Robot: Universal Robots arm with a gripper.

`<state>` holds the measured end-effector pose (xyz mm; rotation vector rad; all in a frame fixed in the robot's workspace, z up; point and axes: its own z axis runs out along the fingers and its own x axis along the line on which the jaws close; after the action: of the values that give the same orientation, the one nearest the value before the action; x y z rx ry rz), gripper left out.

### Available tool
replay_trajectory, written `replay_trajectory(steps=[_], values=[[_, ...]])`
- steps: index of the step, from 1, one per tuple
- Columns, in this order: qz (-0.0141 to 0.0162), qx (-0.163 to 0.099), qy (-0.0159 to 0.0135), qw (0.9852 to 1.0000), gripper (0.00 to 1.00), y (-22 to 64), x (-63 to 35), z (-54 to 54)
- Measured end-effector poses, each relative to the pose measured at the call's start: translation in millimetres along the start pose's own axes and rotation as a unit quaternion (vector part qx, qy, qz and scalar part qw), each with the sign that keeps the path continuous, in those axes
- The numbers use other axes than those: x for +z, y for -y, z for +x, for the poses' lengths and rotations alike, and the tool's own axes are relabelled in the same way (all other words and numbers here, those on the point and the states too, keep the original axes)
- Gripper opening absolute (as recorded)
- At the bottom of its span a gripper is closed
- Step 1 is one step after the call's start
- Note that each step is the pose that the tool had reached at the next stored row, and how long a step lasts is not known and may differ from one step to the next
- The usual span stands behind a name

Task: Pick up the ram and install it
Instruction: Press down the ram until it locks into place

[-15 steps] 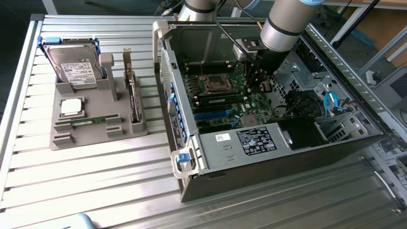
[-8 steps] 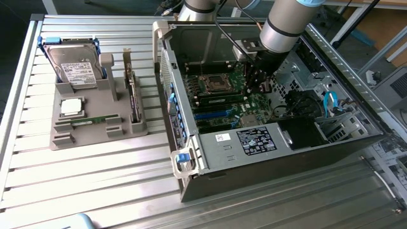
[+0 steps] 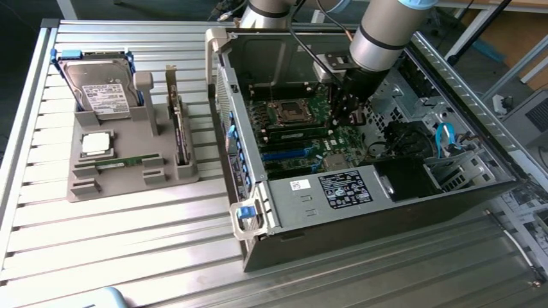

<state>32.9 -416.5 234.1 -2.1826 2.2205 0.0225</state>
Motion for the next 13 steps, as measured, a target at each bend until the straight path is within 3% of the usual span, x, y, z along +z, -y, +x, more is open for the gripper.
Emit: replay_trajectory(steps=[13], values=[[0.0, 0.0, 0.0001, 1.0, 0.11, 0.0, 1.6, 0.0]])
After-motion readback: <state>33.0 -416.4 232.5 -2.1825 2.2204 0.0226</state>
